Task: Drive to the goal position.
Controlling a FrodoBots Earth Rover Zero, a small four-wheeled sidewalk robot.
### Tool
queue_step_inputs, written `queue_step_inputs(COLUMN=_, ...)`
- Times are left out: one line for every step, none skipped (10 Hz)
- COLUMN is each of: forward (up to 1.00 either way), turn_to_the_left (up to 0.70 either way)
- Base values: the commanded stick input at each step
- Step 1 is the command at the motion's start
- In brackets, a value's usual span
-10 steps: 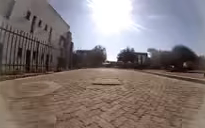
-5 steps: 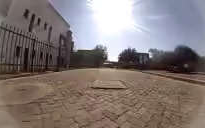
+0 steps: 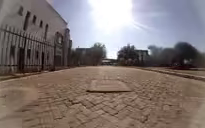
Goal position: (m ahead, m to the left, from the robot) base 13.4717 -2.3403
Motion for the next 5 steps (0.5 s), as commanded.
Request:
queue_step_inputs(forward=1.0, turn_to_the_left=0.0)
queue_step_inputs(forward=1.0, turn_to_the_left=0.0)
queue_step_inputs(forward=1.0, turn_to_the_left=0.0)
queue_step_inputs(forward=1.0, turn_to_the_left=0.0)
queue_step_inputs(forward=1.0, turn_to_the_left=0.0)
